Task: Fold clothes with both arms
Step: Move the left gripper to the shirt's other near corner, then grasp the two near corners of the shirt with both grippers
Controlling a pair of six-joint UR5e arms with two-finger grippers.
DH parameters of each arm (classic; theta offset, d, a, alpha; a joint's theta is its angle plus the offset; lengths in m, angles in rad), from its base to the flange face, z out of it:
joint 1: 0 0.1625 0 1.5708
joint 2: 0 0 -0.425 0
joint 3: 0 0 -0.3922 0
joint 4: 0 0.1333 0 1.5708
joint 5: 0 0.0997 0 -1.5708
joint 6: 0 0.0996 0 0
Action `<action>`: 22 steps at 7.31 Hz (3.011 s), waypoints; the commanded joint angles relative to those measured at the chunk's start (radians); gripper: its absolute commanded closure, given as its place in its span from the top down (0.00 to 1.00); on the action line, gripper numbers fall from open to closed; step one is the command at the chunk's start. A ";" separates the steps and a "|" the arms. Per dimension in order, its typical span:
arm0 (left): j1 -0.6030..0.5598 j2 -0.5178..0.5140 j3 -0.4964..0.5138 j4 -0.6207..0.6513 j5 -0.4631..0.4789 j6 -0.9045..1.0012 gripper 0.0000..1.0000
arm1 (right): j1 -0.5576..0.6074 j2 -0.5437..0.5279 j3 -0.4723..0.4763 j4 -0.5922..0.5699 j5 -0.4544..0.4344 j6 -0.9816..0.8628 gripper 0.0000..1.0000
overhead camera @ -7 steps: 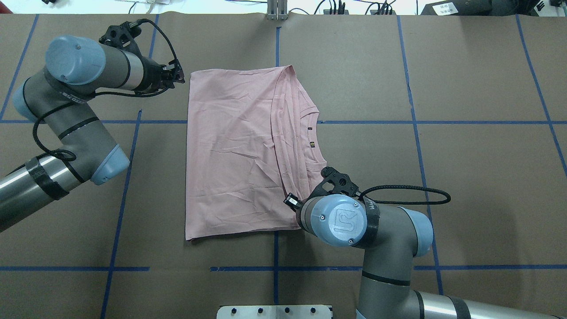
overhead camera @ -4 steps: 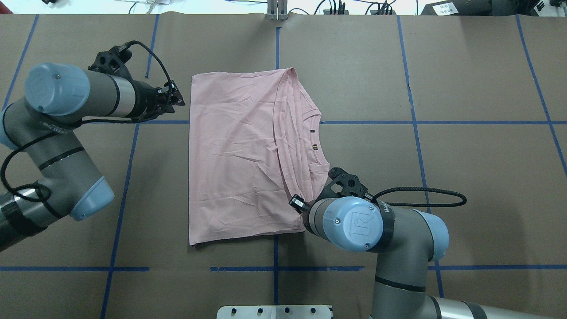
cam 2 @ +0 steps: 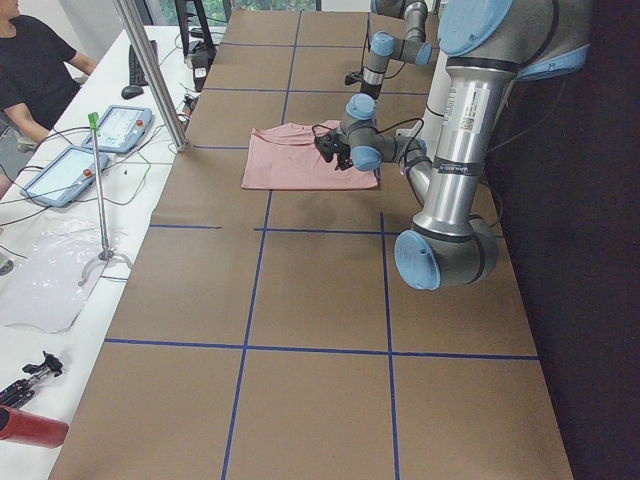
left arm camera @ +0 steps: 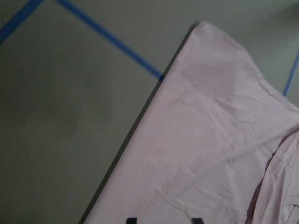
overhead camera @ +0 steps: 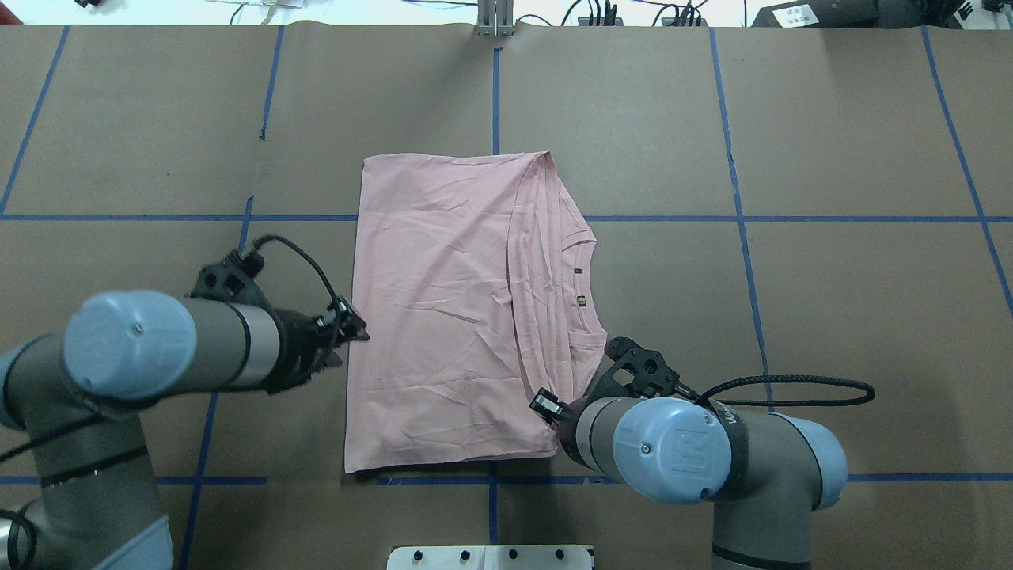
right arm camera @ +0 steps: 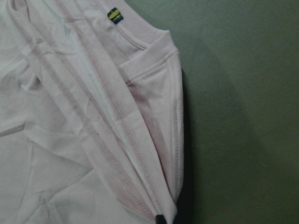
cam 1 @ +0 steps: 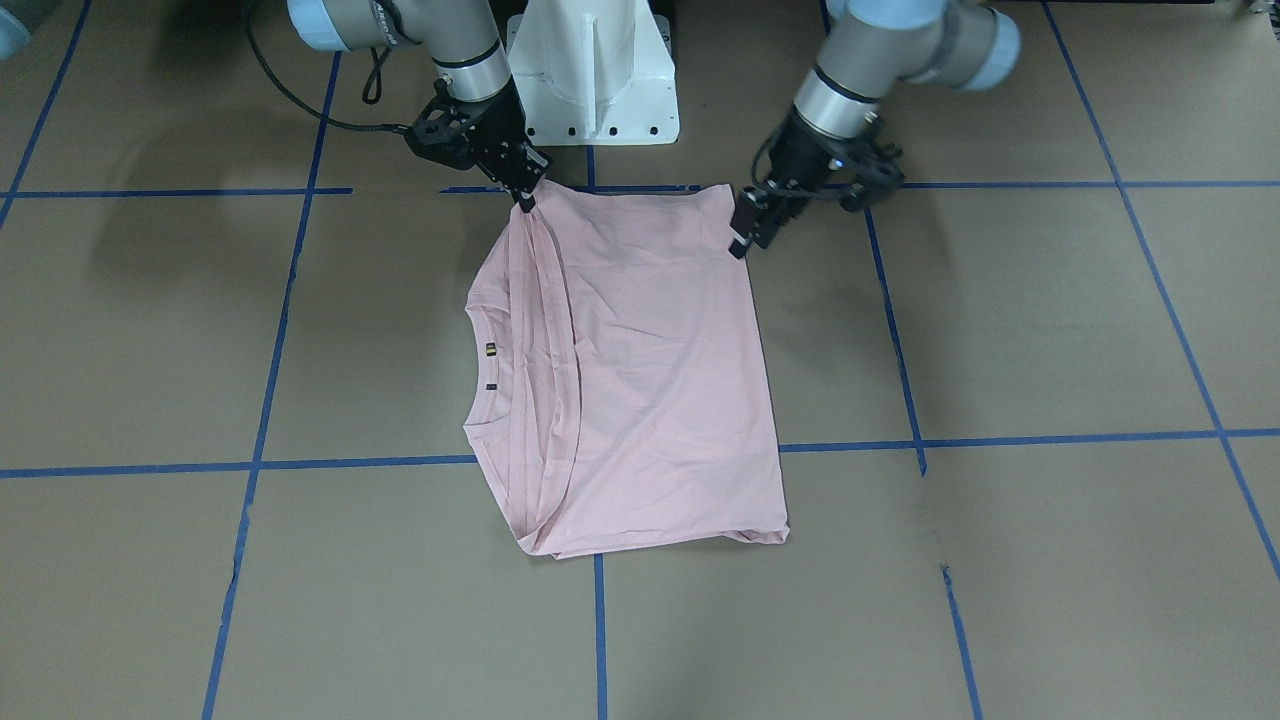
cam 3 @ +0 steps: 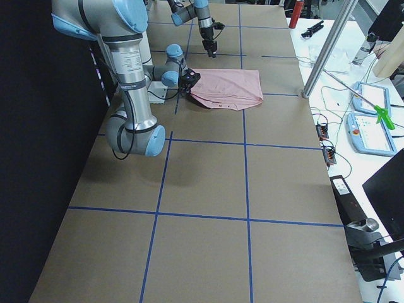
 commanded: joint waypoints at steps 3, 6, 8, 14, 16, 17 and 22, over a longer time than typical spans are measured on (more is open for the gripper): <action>0.217 0.040 -0.011 0.111 0.088 -0.147 0.69 | -0.003 -0.016 0.018 0.000 0.000 0.001 0.00; 0.247 0.037 -0.005 0.111 0.088 -0.164 0.63 | -0.003 -0.016 0.018 0.000 0.000 0.001 0.00; 0.248 0.031 -0.002 0.111 0.088 -0.162 0.62 | 0.000 -0.016 0.020 0.000 0.000 0.001 0.00; 0.242 0.022 0.018 0.110 0.113 -0.161 0.00 | 0.002 -0.025 0.033 -0.002 -0.001 0.001 0.00; 0.239 0.021 0.008 0.110 0.111 -0.161 0.00 | 0.000 -0.037 0.036 0.000 0.000 0.000 0.00; 0.239 0.019 -0.014 0.110 0.111 -0.161 0.00 | 0.000 -0.035 0.038 0.000 0.000 0.001 0.00; 0.233 0.036 -0.355 0.310 0.100 -0.190 0.00 | -0.052 -0.235 0.346 -0.002 0.000 0.104 0.00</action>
